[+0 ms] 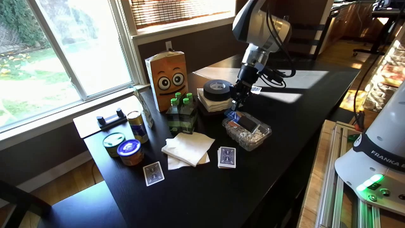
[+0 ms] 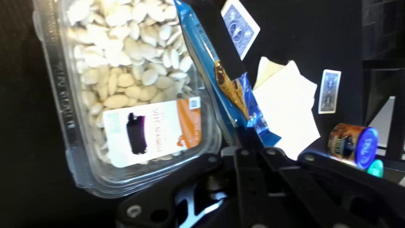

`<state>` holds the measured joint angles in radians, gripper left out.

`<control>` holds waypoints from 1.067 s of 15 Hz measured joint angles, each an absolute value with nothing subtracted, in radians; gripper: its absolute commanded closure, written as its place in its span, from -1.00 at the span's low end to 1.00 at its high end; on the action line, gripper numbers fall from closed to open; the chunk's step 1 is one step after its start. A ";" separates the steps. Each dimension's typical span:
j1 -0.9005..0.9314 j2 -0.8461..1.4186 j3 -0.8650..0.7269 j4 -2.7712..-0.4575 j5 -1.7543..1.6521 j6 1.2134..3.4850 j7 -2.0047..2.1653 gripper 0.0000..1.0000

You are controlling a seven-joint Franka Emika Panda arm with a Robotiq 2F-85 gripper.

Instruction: Remove one black object from the clear bowl.

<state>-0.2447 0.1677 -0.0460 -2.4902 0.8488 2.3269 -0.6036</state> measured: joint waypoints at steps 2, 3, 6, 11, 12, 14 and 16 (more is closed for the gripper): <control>-0.211 0.113 -0.040 -2.506 0.850 2.279 -0.580 1.00; -0.189 0.093 -0.035 -2.513 0.850 2.261 -0.566 1.00; -0.114 0.078 -0.007 -2.523 0.851 2.244 -0.509 1.00; -0.005 0.122 0.063 -2.509 0.862 2.213 -0.391 0.98; 0.006 0.130 0.070 -2.502 0.862 2.188 -0.384 0.98; 0.011 0.138 0.074 -2.493 0.862 2.173 -0.381 0.98; 0.009 0.140 0.070 -2.491 0.862 2.169 -0.381 1.00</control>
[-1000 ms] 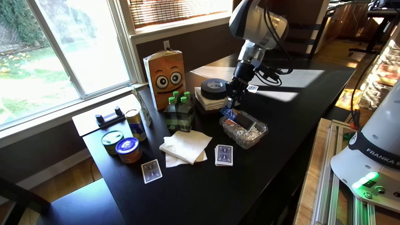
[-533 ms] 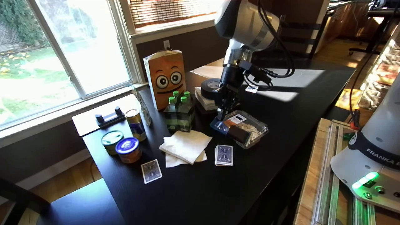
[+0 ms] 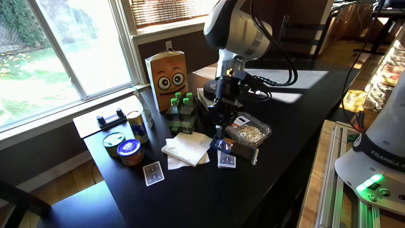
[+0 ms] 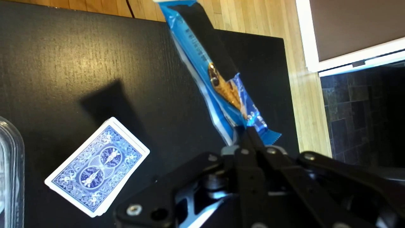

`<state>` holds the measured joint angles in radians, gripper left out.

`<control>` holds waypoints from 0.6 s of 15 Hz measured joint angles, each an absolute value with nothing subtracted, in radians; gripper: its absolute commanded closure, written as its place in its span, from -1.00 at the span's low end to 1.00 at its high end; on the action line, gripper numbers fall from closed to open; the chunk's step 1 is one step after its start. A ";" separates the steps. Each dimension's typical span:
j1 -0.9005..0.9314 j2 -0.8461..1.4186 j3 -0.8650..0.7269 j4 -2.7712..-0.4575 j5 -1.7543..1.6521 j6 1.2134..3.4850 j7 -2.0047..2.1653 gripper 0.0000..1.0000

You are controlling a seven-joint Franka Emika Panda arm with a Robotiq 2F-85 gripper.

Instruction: Remove one black object from the clear bowl.

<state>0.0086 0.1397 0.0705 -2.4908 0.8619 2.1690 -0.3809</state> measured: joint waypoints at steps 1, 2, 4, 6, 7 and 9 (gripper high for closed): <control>0.009 0.140 0.069 -2.491 0.861 2.169 -0.381 1.00; 0.009 0.141 0.069 -2.491 0.862 2.173 -0.382 1.00; 0.018 0.157 0.078 -2.484 0.863 2.203 -0.382 1.00; 0.046 0.217 0.109 -2.447 0.864 2.246 -0.377 1.00; 0.067 0.262 0.128 -2.419 0.864 2.273 -0.367 1.00; 0.109 0.367 0.164 -2.346 0.864 2.316 -0.335 1.00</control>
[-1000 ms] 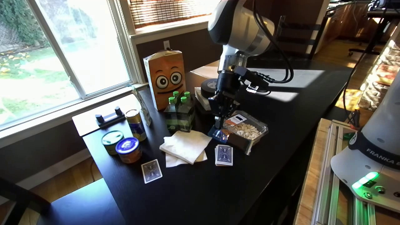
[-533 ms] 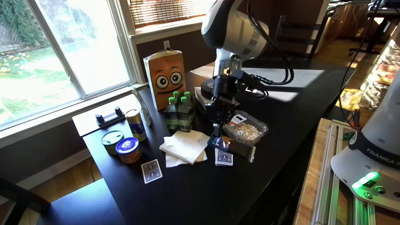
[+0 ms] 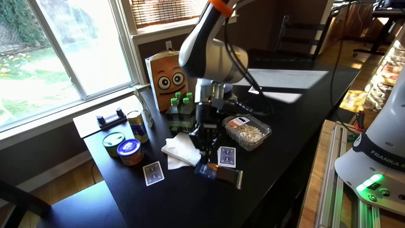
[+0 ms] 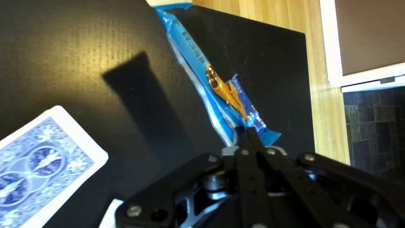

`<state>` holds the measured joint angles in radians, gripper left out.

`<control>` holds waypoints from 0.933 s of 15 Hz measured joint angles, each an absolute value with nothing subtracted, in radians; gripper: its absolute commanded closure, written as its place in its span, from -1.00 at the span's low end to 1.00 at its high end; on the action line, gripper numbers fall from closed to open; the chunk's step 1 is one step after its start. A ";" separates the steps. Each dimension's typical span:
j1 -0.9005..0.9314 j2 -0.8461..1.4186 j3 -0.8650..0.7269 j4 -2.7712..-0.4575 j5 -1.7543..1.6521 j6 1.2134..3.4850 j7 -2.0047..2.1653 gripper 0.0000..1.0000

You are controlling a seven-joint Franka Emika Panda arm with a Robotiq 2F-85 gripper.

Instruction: Remove one black object from the clear bowl.

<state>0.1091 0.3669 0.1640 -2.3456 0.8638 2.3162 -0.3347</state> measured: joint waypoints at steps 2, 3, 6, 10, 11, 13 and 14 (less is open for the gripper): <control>0.149 0.475 0.187 -2.257 0.854 2.347 -0.289 1.00; 0.167 0.527 0.193 -2.212 0.849 2.358 -0.264 1.00; 0.202 0.663 0.197 -2.082 0.824 2.367 -0.199 0.46; 0.204 0.771 0.198 -1.957 0.761 2.359 -0.155 -0.07; 0.198 0.773 0.198 -1.945 0.745 2.348 -0.155 -0.20; 0.179 0.745 0.197 -1.947 0.714 2.320 -0.155 -0.49; 0.168 0.716 0.197 -1.963 0.697 2.309 -0.155 -0.60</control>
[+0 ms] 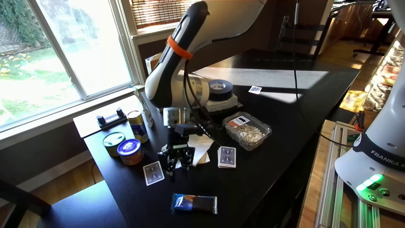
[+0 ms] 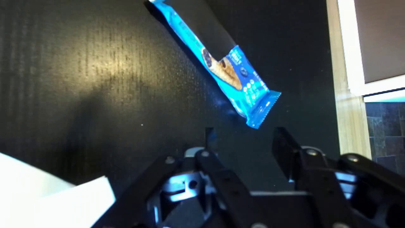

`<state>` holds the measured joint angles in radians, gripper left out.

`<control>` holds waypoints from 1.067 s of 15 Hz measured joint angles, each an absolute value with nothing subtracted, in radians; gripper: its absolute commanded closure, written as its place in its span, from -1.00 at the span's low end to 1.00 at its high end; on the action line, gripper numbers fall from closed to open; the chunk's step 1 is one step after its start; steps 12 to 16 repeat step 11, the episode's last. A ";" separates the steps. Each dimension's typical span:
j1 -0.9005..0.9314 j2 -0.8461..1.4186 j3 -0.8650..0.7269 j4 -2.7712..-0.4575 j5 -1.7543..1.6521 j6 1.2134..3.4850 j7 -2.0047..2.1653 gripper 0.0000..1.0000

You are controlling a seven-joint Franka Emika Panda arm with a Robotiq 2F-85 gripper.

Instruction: Remove one black object from the clear bowl.

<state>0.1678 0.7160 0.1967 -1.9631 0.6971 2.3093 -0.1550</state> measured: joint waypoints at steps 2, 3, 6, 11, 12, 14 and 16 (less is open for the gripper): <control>0.150 0.630 0.192 -2.027 0.649 2.303 -0.157 -0.89; 0.143 0.578 0.190 -2.070 0.623 2.303 -0.160 -1.00; 0.131 0.411 0.178 -2.213 0.562 2.337 -0.161 -1.00; 0.100 0.144 0.173 -2.436 0.548 2.436 -0.171 -1.00; 0.100 0.144 0.173 -2.436 0.548 2.436 -0.171 -1.00; 0.100 0.144 0.173 -2.436 0.548 2.436 -0.171 -1.00; 0.100 0.144 0.173 -2.436 0.548 2.436 -0.171 -1.00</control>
